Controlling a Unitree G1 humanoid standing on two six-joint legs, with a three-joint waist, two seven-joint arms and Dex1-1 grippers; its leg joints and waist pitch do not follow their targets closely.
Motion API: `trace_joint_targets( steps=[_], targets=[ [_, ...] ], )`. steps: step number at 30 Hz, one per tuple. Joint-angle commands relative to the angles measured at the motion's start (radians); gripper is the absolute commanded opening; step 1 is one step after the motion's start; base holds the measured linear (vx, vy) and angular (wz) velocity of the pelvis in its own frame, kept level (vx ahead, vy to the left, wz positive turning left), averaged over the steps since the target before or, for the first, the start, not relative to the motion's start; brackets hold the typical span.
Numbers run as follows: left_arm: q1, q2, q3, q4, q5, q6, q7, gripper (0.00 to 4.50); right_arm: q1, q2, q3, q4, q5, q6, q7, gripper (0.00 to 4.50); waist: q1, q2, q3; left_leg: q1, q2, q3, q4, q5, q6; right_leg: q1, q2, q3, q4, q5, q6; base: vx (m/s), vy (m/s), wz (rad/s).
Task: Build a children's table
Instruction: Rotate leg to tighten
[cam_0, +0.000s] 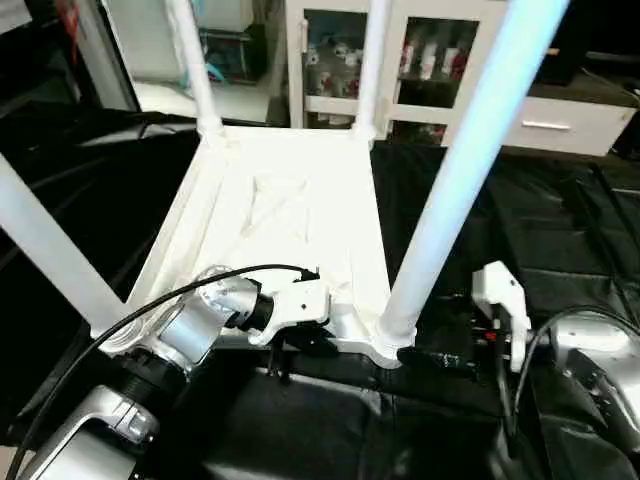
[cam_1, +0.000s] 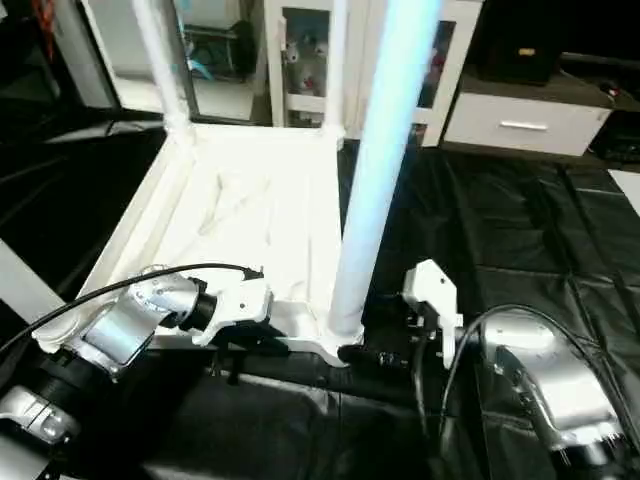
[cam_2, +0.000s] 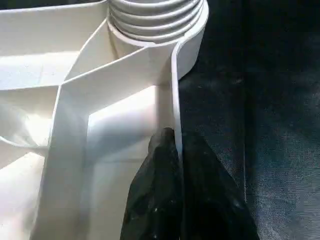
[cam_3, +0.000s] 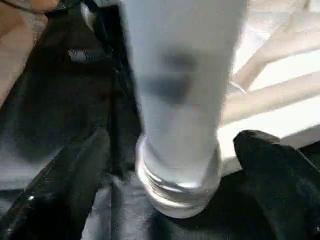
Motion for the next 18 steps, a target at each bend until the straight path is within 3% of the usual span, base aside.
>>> trace_joint_targets(
  steps=[1,4,9,10,11,18],
  targets=[
    [0.011,-0.005,-0.041,-0.017,0.014,-0.006,-0.025,0.0,-0.024,0.007,0.008,0.016,-0.021,-0.02,-0.01,4.44,-0.001,-0.022,-0.057,0.012,0.058,-0.013,-0.066,-0.081,0.108,0.049,-0.061,0.044,-0.046,-0.055,-0.285,0.0,0.0,0.0],
    [0.014,-0.007,-0.038,-0.021,0.009,-0.004,-0.024,0.0,-0.043,0.017,0.034,0.042,-0.05,-0.031,-0.017,4.44,0.0,-0.019,-0.057,0.01,0.057,-0.013,-0.064,-0.072,0.117,0.05,-0.06,0.043,-0.045,-0.045,-0.288,0.0,0.0,0.0],
    [0.011,-0.008,-0.038,-0.017,0.006,-0.007,-0.021,0.0,-0.08,0.044,0.069,0.107,-0.074,-0.048,0.003,4.44,0.0,-0.022,-0.054,0.011,0.058,-0.012,-0.066,-0.108,0.103,0.047,-0.06,0.044,-0.049,-0.096,-0.285,0.0,0.0,0.0],
    [0.011,-0.008,-0.036,-0.016,0.007,-0.007,-0.018,0.0,-0.091,0.054,0.076,0.122,-0.065,-0.043,0.022,4.44,0.001,-0.028,-0.054,0.01,0.058,-0.013,-0.067,-0.115,0.101,0.049,-0.062,0.043,-0.048,-0.11,-0.284,0.0,0.0,0.0],
    [0.011,-0.008,-0.035,-0.016,0.007,-0.006,-0.017,0.0,-0.098,0.061,0.077,0.13,-0.061,-0.041,0.027,4.44,0.0,-0.028,-0.054,0.009,0.059,-0.013,-0.067,-0.118,0.099,0.048,-0.062,0.044,-0.048,-0.119,-0.281,0.0,0.0,0.0],
    [0.018,-0.005,-0.03,-0.015,0.008,-0.005,-0.008,0.0,-0.127,0.083,0.09,0.167,-0.057,-0.032,0.055,3.76,0.002,-0.031,-0.055,0.01,0.058,-0.013,-0.065,-0.098,0.099,0.048,-0.061,0.044,-0.043,-0.09,-0.282,0.0,0.0,0.0]
  ],
)
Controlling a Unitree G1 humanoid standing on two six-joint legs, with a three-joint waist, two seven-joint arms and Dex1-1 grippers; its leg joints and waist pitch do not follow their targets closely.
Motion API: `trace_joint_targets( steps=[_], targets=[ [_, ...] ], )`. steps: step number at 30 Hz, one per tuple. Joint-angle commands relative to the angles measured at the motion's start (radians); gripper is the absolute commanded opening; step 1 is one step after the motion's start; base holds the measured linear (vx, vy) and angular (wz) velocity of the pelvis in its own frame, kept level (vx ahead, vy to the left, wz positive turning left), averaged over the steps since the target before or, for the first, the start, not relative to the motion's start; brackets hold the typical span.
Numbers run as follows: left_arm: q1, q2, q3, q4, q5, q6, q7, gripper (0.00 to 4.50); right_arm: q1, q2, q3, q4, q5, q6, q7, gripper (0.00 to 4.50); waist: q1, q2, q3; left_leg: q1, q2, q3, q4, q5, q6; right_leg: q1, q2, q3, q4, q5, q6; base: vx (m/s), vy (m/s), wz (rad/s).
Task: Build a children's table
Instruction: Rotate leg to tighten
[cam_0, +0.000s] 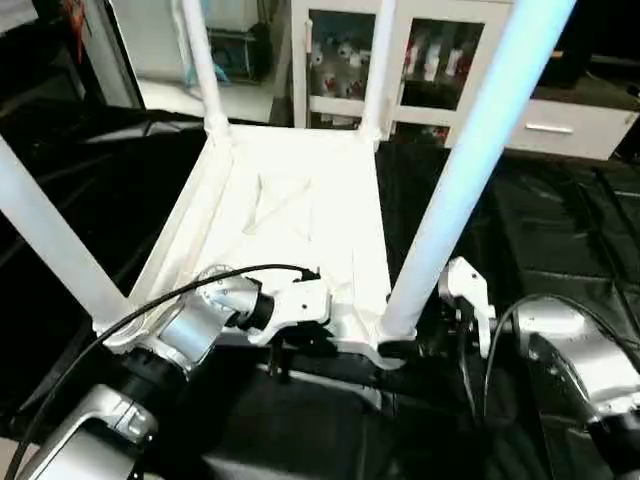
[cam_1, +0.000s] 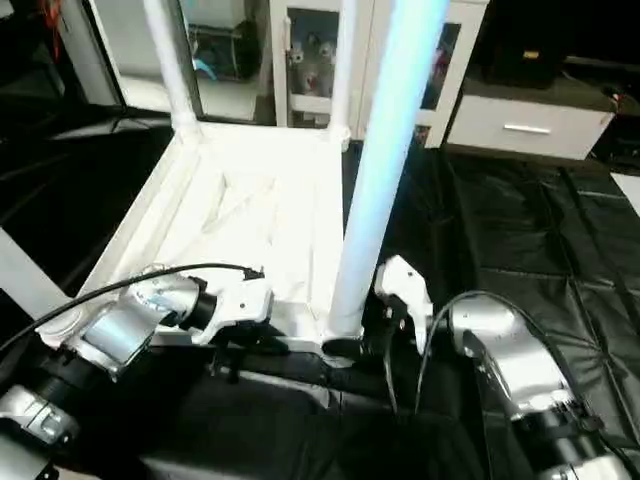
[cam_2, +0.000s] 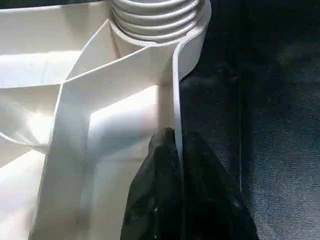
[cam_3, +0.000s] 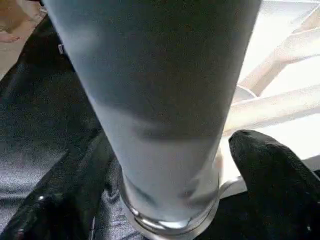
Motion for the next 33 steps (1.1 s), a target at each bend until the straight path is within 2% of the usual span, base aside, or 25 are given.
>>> trace_joint_targets(
  steps=[1,4,5,9,11,12,13,15,17,18,21,22,23,24,26,27,28,29,30,31,32,33],
  targets=[
    [0.021,-0.006,-0.033,-0.011,0.005,-0.007,-0.009,0.0,-0.012,0.0,0.021,0.021,-0.001,0.0,0.018,3.68,-0.002,-0.023,-0.057,0.009,0.057,-0.013,-0.07,-0.099,0.099,0.048,-0.061,0.044,-0.051,-0.088,-0.285,0.0,0.0,0.0],
    [0.024,-0.006,-0.036,-0.008,0.012,-0.009,-0.002,0.0,-0.015,-0.002,0.032,0.045,-0.018,-0.01,0.036,3.51,-0.002,-0.025,-0.056,0.008,0.057,-0.013,-0.07,-0.113,0.093,0.049,-0.062,0.044,-0.054,-0.114,-0.28,0.0,0.0,0.0],
    [0.023,-0.006,-0.037,-0.005,0.015,-0.012,0.0,0.0,-0.017,-0.001,0.033,0.053,-0.024,-0.016,0.039,3.28,-0.002,-0.026,-0.056,0.009,0.057,-0.013,-0.07,-0.115,0.09,0.048,-0.062,0.044,-0.055,-0.118,-0.279,0.0,0.0,0.0],
    [0.024,-0.011,-0.033,-0.002,0.012,-0.007,0.002,0.0,-0.027,0.0,0.04,0.068,-0.032,-0.021,0.048,3.07,-0.002,-0.025,-0.056,0.011,0.057,-0.013,-0.071,-0.122,0.085,0.047,-0.061,0.044,-0.055,-0.121,-0.276,0.0,0.0,0.0],
    [0.021,-0.012,-0.034,0.002,0.014,-0.009,0.003,0.0,-0.035,-0.001,0.045,0.076,-0.039,-0.024,0.053,2.82,-0.002,-0.026,-0.056,0.01,0.057,-0.013,-0.071,-0.116,0.086,0.048,-0.061,0.045,-0.055,-0.115,-0.276,0.0,0.0,0.0],
    [0.02,-0.012,-0.035,0.003,0.015,-0.01,0.003,0.0,-0.039,0.0,0.046,0.083,-0.041,-0.027,0.055,2.79,-0.002,-0.029,-0.056,0.01,0.057,-0.013,-0.071,-0.117,0.087,0.048,-0.061,0.044,-0.055,-0.117,-0.277,0.0,0.0,0.0],
    [0.02,-0.012,-0.035,0.003,0.015,-0.01,0.003,0.0,-0.039,0.0,0.046,0.083,-0.041,-0.027,0.055,2.79,-0.002,-0.027,-0.056,0.01,0.057,-0.013,-0.071,-0.118,0.086,0.048,-0.062,0.044,-0.055,-0.122,-0.278,0.0,0.0,0.0],
    [0.02,-0.011,-0.033,0.002,0.015,-0.007,0.001,0.0,-0.048,0.003,0.046,0.096,-0.042,-0.032,0.057,2.73,-0.003,-0.031,-0.056,0.01,0.057,-0.013,-0.072,-0.124,0.085,0.048,-0.062,0.044,-0.056,-0.131,-0.276,0.0,0.0,0.0],
    [0.02,-0.009,-0.032,0.001,0.014,-0.006,0.001,0.0,-0.05,0.005,0.047,0.099,-0.042,-0.033,0.059,2.72,-0.003,-0.03,-0.055,0.011,0.058,-0.013,-0.072,-0.129,0.08,0.046,-0.061,0.044,-0.057,-0.138,-0.274,0.0,0.0,0.0],
    [0.022,-0.005,-0.033,0.006,0.018,-0.007,0.002,0.0,-0.049,0.01,0.052,0.105,-0.045,-0.035,0.064,2.72,-0.004,-0.034,-0.055,0.011,0.058,-0.014,-0.073,-0.135,0.076,0.047,-0.06,0.044,-0.057,-0.141,-0.272,0.0,0.0,0.0],
    [0.028,-0.004,-0.033,0.006,0.021,-0.001,0.007,0.0,-0.043,0.016,0.055,0.114,-0.047,-0.038,0.062,2.7,-0.003,-0.035,-0.055,0.012,0.058,-0.014,-0.074,-0.141,0.07,0.046,-0.062,0.045,-0.058,-0.152,-0.267,0.0,0.0,0.0],
    [0.031,-0.006,-0.031,0.003,0.019,0.007,0.011,0.0,-0.04,0.023,0.05,0.118,-0.045,-0.033,0.05,2.7,-0.005,-0.039,-0.054,0.01,0.058,-0.014,-0.074,-0.14,0.07,0.047,-0.062,0.045,-0.058,-0.152,-0.266,0.0,0.0,0.0],
    [0.035,-0.008,-0.028,0.0,0.016,0.015,0.014,0.0,-0.039,0.03,0.044,0.126,-0.044,-0.028,0.033,2.7,-0.004,-0.039,-0.054,0.01,0.058,-0.014,-0.075,-0.144,0.068,0.046,-0.063,0.045,-0.058,-0.165,-0.264,0.0,0.0,0.0],
    [0.039,-0.029,-0.007,0.001,0.0,0.05,0.039,0.0,-0.043,0.063,0.018,0.159,-0.05,-0.021,-0.048,2.7,-0.005,-0.041,-0.053,0.011,0.058,-0.014,-0.075,-0.144,0.066,0.046,-0.063,0.045,-0.06,-0.171,-0.262,0.0,0.0,0.0],
    [0.036,-0.08,0.04,0.023,-0.03,0.095,0.106,0.0,-0.053,0.123,-0.029,0.226,-0.069,-0.021,-0.207,2.7,-0.01,-0.04,-0.047,0.01,0.056,-0.014,-0.08,-0.18,0.048,0.041,-0.062,0.045,-0.068,-0.231,-0.255,0.0,0.0,0.0],
    [0.035,-0.087,0.047,0.027,-0.034,0.101,0.116,0.0,-0.054,0.131,-0.035,0.235,-0.071,-0.02,-0.228,2.69,-0.016,-0.043,-0.043,0.01,0.053,-0.016,-0.084,-0.228,0.021,0.041,-0.064,0.043,-0.078,-0.327,-0.23,0.0,0.0,0.0],
    [0.025,-0.128,0.08,0.047,-0.052,0.141,0.17,0.0,-0.054,0.18,-0.077,0.262,-0.062,0.002,-0.328,2.69,-0.021,-0.053,-0.041,0.009,0.052,-0.018,-0.086,-0.253,0.01,0.042,-0.064,0.041,-0.083,-0.383,-0.21,-0.053,0.001,-0.08],
    [0.015,-0.147,0.088,0.066,-0.046,0.149,0.206,0.0,-0.053,0.213,-0.099,0.269,-0.057,0.015,-0.392,2.69,-0.029,-0.049,-0.039,0.012,0.051,-0.024,-0.088,-0.295,-0.011,0.039,-0.067,0.038,-0.091,-0.475,-0.178,0.0,0.0,0.0],
    [0.015,-0.147,0.088,0.066,-0.046,0.149,0.206,0.0,-0.053,0.213,-0.099,0.269,-0.057,0.015,-0.392,2.69,-0.037,-0.05,-0.04,0.015,0.05,-0.029,-0.089,-0.318,-0.02,0.036,-0.068,0.038,-0.097,-0.524,-0.15,0.0,0.0,0.0],
    [-0.013,-0.191,0.102,0.125,-0.024,0.151,0.299,0.0,-0.052,0.288,-0.131,0.281,-0.057,0.03,-0.521,2.69,-0.044,-0.053,-0.038,0.013,0.051,-0.031,-0.092,-0.332,-0.02,0.034,-0.066,0.038,-0.102,-0.534,-0.137,0.0,0.0,0.0],
    [-0.013,-0.191,0.102,0.125,-0.024,0.151,0.299,0.0,-0.052,0.288,-0.131,0.281,-0.057,0.03,-0.521,2.69,-0.046,-0.05,-0.037,0.016,0.049,-0.031,-0.092,-0.346,-0.022,0.028,-0.064,0.037,-0.105,-0.547,-0.131,0.0,0.0,0.0],
    [-0.036,-0.224,0.111,0.175,-0.008,0.146,0.371,0.0,-0.059,0.345,-0.147,0.297,-0.075,0.023,-0.632,2.69,-0.05,-0.047,-0.037,0.024,0.047,-0.031,-0.089,-0.378,-0.025,0.02,-0.064,0.037,-0.113,-0.572,-0.12,0.0,0.0,0.0]
  ],
)
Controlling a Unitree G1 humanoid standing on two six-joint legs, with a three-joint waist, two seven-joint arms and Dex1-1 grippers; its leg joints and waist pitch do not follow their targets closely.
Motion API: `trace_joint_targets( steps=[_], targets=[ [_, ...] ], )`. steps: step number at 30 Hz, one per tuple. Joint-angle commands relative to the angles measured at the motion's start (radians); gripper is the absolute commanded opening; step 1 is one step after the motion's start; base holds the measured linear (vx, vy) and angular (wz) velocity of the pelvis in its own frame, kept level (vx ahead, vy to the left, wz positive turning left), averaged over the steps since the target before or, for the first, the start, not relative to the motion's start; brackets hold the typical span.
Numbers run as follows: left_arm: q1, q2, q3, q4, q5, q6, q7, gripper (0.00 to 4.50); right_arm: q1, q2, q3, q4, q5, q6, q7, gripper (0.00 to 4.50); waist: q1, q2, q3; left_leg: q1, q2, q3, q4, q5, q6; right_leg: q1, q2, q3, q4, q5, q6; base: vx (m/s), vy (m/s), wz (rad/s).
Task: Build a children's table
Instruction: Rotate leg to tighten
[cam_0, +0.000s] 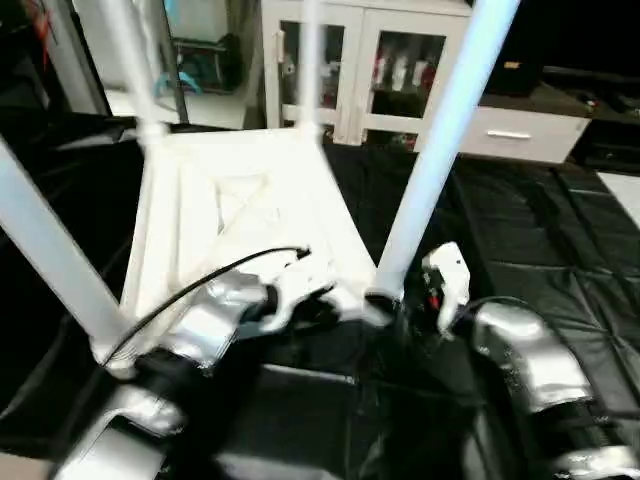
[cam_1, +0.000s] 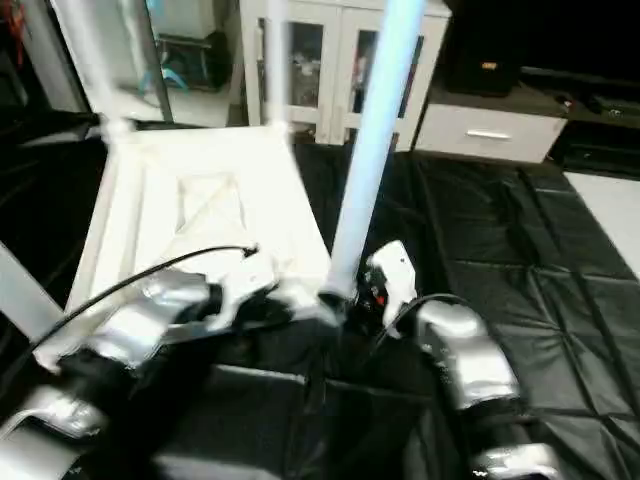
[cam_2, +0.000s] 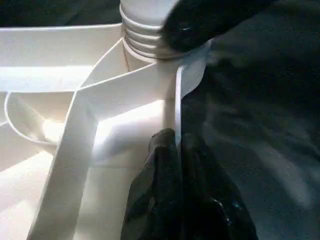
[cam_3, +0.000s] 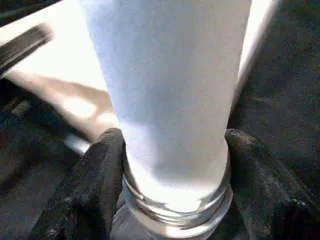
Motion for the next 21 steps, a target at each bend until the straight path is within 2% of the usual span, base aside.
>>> trace_joint_targets(
  steps=[1,2,3,4,5,6,7,8,9,11,12,13,15,16,18,20,21],
  targets=[
    [0.001,-0.057,-0.008,0.04,-0.024,-0.017,0.051,0.0,-0.007,0.034,-0.004,0.047,-0.026,0.029,-0.117,2.69,-0.002,-0.012,-0.035,0.011,0.046,-0.03,-0.089,-0.383,-0.019,0.014,-0.063,0.034,-0.117,-0.582,-0.116,0.0,0.0,0.0],
    [-0.016,-0.08,0.001,0.072,-0.008,-0.01,0.112,0.0,-0.018,0.068,-0.007,0.066,-0.044,0.018,-0.182,2.69,-0.006,-0.009,-0.035,0.004,0.046,-0.034,-0.092,-0.386,-0.022,0.02,-0.064,0.033,-0.116,-0.589,-0.105,0.0,0.0,0.0],
    [-0.051,-0.13,0.032,0.134,0.018,0.007,0.254,0.0,-0.042,0.136,-0.025,0.107,-0.063,-0.002,-0.304,2.69,-0.01,0.0,-0.034,0.005,0.045,-0.036,-0.093,-0.398,-0.024,0.017,-0.065,0.031,-0.119,-0.602,-0.099,0.0,0.0,0.0],
    [-0.073,-0.158,0.049,0.17,0.035,0.013,0.332,0.0,-0.059,0.178,-0.039,0.132,-0.078,-0.023,-0.391,2.69,-0.018,-0.005,-0.034,0.009,0.044,-0.037,-0.092,-0.417,-0.031,0.014,-0.062,0.025,-0.126,-0.616,-0.093,0.0,0.0,0.0],
    [-0.073,-0.158,0.049,0.17,0.035,0.013,0.332,0.0,-0.059,0.178,-0.039,0.132,-0.078,-0.023,-0.391,2.69,-0.019,-0.004,-0.035,0.009,0.043,-0.04,-0.092,-0.42,-0.034,0.017,-0.064,0.023,-0.126,-0.617,-0.091,0.0,0.0,0.0],
    [-0.099,-0.18,0.059,0.208,0.055,0.005,0.416,0.0,-0.078,0.222,-0.059,0.156,-0.088,-0.059,-0.484,2.68,-0.018,-0.002,-0.039,0.005,0.045,-0.043,-0.096,-0.411,-0.033,0.024,-0.066,0.022,-0.125,-0.592,-0.092,0.0,0.0,0.0],
    [-0.117,-0.193,0.067,0.238,0.063,-0.008,0.465,0.0,-0.091,0.248,-0.065,0.171,-0.095,-0.077,-0.526,2.68,-0.022,0.013,-0.039,0.008,0.046,-0.04,-0.1,-0.41,-0.035,0.019,-0.062,0.025,-0.127,-0.537,-0.104,0.0,0.0,0.0],
    [-0.132,-0.199,0.067,0.259,0.071,-0.021,0.492,0.0,-0.101,0.266,-0.066,0.179,-0.111,-0.111,-0.569,2.68,-0.02,0.006,-0.043,0.009,0.045,-0.039,-0.101,-0.405,-0.03,0.022,-0.06,0.025,-0.124,-0.486,-0.118,0.0,0.0,0.0],
    [-0.154,-0.205,0.062,0.293,0.075,-0.054,0.518,0.0,-0.115,0.291,-0.058,0.184,-0.121,-0.164,-0.579,2.68,-0.014,0.008,-0.043,0.009,0.045,-0.034,-0.101,-0.388,-0.019,0.018,-0.06,0.032,-0.121,-0.429,-0.135,0.0,0.0,0.0],
    [-0.162,-0.208,0.061,0.306,0.074,-0.068,0.516,0.0,-0.119,0.3,-0.056,0.183,-0.123,-0.18,-0.572,2.68,-0.01,0.011,-0.043,0.008,0.045,-0.028,-0.1,-0.367,-0.004,0.02,-0.058,0.037,-0.115,-0.366,-0.16,0.0,0.0,0.0],
    [-0.165,-0.206,0.057,0.308,0.076,-0.082,0.502,0.0,-0.119,0.301,-0.054,0.177,-0.119,-0.186,-0.55,2.68,-0.01,0.011,-0.043,0.008,0.045,-0.028,-0.1,-0.367,-0.004,0.02,-0.058,0.037,-0.115,-0.366,-0.16,0.0,0.0,0.0],
    [-0.165,-0.204,0.053,0.306,0.079,-0.087,0.496,0.0,-0.118,0.301,-0.053,0.174,-0.116,-0.187,-0.539,2.68,-0.006,0.008,-0.045,0.004,0.046,-0.023,-0.1,-0.328,0.017,0.026,-0.059,0.041,-0.107,-0.306,-0.18,0.0,0.0,0.0],
    [-0.164,-0.199,0.048,0.312,0.084,-0.103,0.474,0.0,-0.117,0.3,-0.052,0.174,-0.121,-0.2,-0.528,2.68,-0.003,0.008,-0.045,0.005,0.046,-0.018,-0.098,-0.307,0.03,0.026,-0.061,0.043,-0.106,-0.294,-0.19,0.0,0.0,0.0],
    [-0.16,-0.19,0.041,0.316,0.086,-0.113,0.445,0.0,-0.112,0.293,-0.049,0.169,-0.13,-0.236,-0.512,2.68,-0.001,0.007,-0.046,0.004,0.047,-0.017,-0.097,-0.296,0.035,0.027,-0.062,0.044,-0.106,-0.3,-0.192,0.0,0.0,0.0],
    [-0.16,-0.185,0.036,0.322,0.086,-0.122,0.43,0.0,-0.11,0.292,-0.052,0.165,-0.119,-0.255,-0.49,2.68,0.003,0.006,-0.046,0.004,0.046,-0.015,-0.096,-0.283,0.045,0.027,-0.064,0.043,-0.11,-0.342,-0.182,0.0,0.0,0.0],
    [-0.15,-0.168,0.029,0.312,0.082,-0.139,0.396,0.0,-0.101,0.274,-0.062,0.135,-0.107,-0.269,-0.471,3.38,0.006,0.005,-0.048,-0.001,0.046,-0.014,-0.096,-0.261,0.049,0.031,-0.064,0.043,-0.11,-0.341,-0.178,0.0,0.0,0.0],
    [-0.139,-0.148,0.025,0.301,0.078,-0.146,0.349,0.0,-0.096,0.244,-0.069,0.107,-0.104,-0.275,-0.454,3.37,0.007,0.004,-0.049,-0.003,0.046,-0.014,-0.096,-0.247,0.053,0.032,-0.064,0.043,-0.108,-0.332,-0.178,0.0,0.0,0.0]
  ],
)
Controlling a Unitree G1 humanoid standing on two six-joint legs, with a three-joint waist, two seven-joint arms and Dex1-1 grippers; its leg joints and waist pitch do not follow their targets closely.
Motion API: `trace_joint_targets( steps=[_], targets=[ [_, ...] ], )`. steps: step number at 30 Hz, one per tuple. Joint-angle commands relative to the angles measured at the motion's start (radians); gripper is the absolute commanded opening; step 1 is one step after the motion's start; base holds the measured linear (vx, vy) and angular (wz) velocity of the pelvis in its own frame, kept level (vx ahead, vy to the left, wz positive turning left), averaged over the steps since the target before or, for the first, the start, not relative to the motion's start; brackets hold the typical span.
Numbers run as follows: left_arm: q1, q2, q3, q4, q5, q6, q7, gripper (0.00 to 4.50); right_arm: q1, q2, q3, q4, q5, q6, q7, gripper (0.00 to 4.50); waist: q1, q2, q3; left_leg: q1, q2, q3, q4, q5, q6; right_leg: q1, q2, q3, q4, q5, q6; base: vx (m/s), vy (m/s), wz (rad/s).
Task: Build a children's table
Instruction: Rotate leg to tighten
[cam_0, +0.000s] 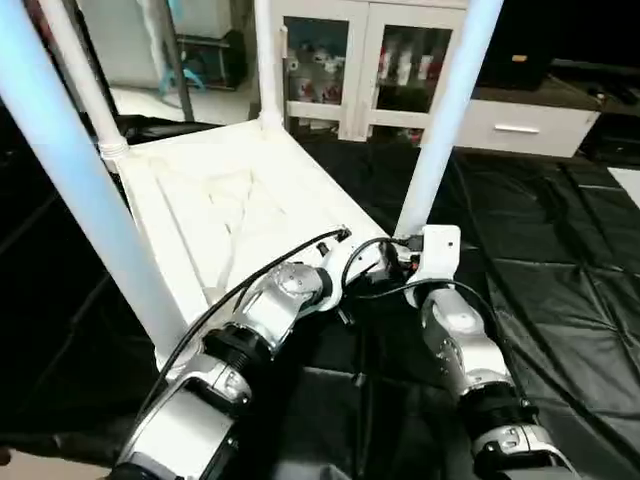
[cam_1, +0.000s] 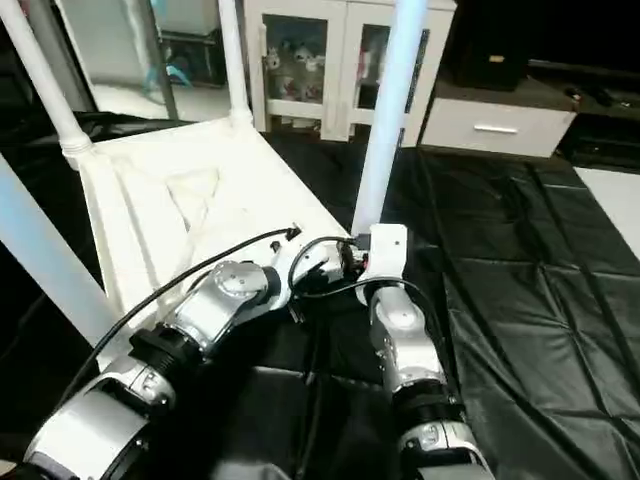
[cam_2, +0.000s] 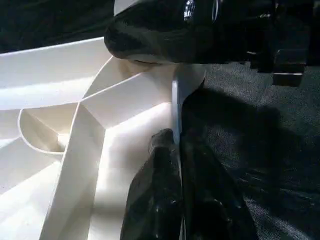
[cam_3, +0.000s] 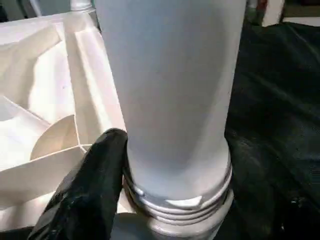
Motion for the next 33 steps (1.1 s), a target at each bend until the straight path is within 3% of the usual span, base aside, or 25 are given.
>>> trace_joint_targets(
  steps=[1,2,3,7,9,12,14,15,18,23,28,32,33],
  targets=[
    [0.015,0.038,0.017,0.015,0.001,-0.047,-0.004,0.0,0.007,0.002,0.041,-0.088,0.019,-0.051,0.096,3.44,0.005,-0.015,-0.05,0.004,0.051,-0.018,-0.078,-0.233,0.06,0.035,-0.063,0.041,-0.079,-0.338,-0.17,0.0,0.0,0.0],
    [0.015,0.041,0.017,0.016,0.001,-0.046,-0.008,0.0,0.008,-0.001,0.037,-0.092,0.021,-0.052,0.098,3.58,0.006,-0.014,-0.05,0.002,0.052,-0.019,-0.078,-0.228,0.062,0.036,-0.063,0.04,-0.078,-0.335,-0.168,0.0,0.0,0.0],
    [0.024,0.059,0.007,0.004,0.004,-0.04,-0.039,0.0,0.01,-0.022,0.029,-0.109,0.03,-0.037,0.116,3.72,0.0,-0.015,-0.051,-0.01,0.052,-0.023,-0.082,-0.202,0.056,0.044,-0.063,0.035,-0.075,-0.344,-0.16,0.0,0.0,0.0],
    [0.061,0.129,-0.026,-0.054,0.003,-0.029,-0.169,0.0,0.021,-0.11,0.013,-0.173,0.077,0.031,0.237,4.0,0.006,-0.013,-0.05,0.007,0.057,-0.017,-0.077,-0.195,0.059,0.034,-0.059,0.039,-0.074,-0.3,-0.193,0.0,0.0,0.0],
    [0.087,0.182,-0.047,-0.094,-0.016,-0.081,-0.288,0.0,0.041,-0.194,0.033,-0.23,0.127,0.1,0.413,4.18,0.009,-0.013,-0.051,0.0,0.058,-0.018,-0.077,-0.171,0.08,0.042,-0.058,0.037,-0.065,-0.247,-0.211,0.0,0.0,0.0],
    [0.125,0.245,-0.076,-0.153,-0.053,-0.158,-0.443,0.0,0.084,-0.313,0.105,-0.304,0.131,0.141,0.627,4.43,0.014,-0.013,-0.055,0.003,0.063,-0.017,-0.072,-0.127,0.098,0.04,-0.057,0.037,-0.05,-0.15,-0.24,0.0,0.0,0.0],
    [0.148,0.282,-0.09,-0.205,-0.076,-0.137,-0.532,0.0,0.121,-0.398,0.163,-0.361,0.133,0.168,0.763,4.43,0.017,-0.012,-0.054,0.001,0.065,-0.017,-0.071,-0.125,0.097,0.045,-0.056,0.036,-0.046,-0.135,-0.249,0.0,0.0,0.0],
    [0.158,0.299,-0.096,-0.23,-0.083,-0.13,-0.566,0.0,0.142,-0.445,0.193,-0.392,0.139,0.184,0.832,4.43,0.023,-0.012,-0.053,0.01,0.069,-0.014,-0.069,-0.117,0.099,0.038,-0.058,0.038,-0.041,-0.105,-0.263,0.0,0.0,0.0],
    [0.184,0.328,-0.116,-0.311,-0.116,-0.109,-0.654,0.0,0.175,-0.521,0.237,-0.443,0.167,0.237,0.949,4.43,0.023,-0.015,-0.052,0.004,0.069,-0.013,-0.071,-0.135,0.1,0.043,-0.059,0.039,-0.037,-0.098,-0.273,0.0,0.0,0.0],
    [0.199,0.34,-0.131,-0.365,-0.133,-0.085,-0.703,0.0,0.183,-0.549,0.266,-0.474,0.158,0.264,1.005,4.43,0.021,-0.022,-0.052,0.011,0.069,-0.005,-0.067,-0.138,0.092,0.038,-0.061,0.044,-0.037,-0.099,-0.282,0.003,0.01,-0.01],
    [0.204,0.341,-0.134,-0.391,-0.135,-0.063,-0.722,0.0,0.164,-0.536,0.282,-0.473,0.161,0.283,1.013,4.43,0.033,-0.021,-0.05,0.014,0.069,-0.004,-0.069,-0.157,0.066,0.037,-0.062,0.045,-0.043,-0.163,-0.261,0.0,0.0,0.0],
    [0.212,0.348,-0.14,-0.419,-0.133,-0.045,-0.728,0.0,0.15,-0.537,0.301,-0.468,0.16,0.304,1.049,4.43,0.04,-0.022,-0.051,0.015,0.068,-0.003,-0.067,-0.15,0.061,0.036,-0.061,0.045,-0.04,-0.154,-0.256,0.0,0.0,0.0],
    [0.214,0.349,-0.141,-0.424,-0.132,-0.041,-0.728,0.0,0.149,-0.538,0.302,-0.465,0.158,0.307,1.056,4.17,0.04,-0.022,-0.052,0.014,0.068,-0.003,-0.066,-0.141,0.063,0.037,-0.06,0.045,-0.038,-0.139,-0.258,0.0,0.0,0.0]
  ],
)
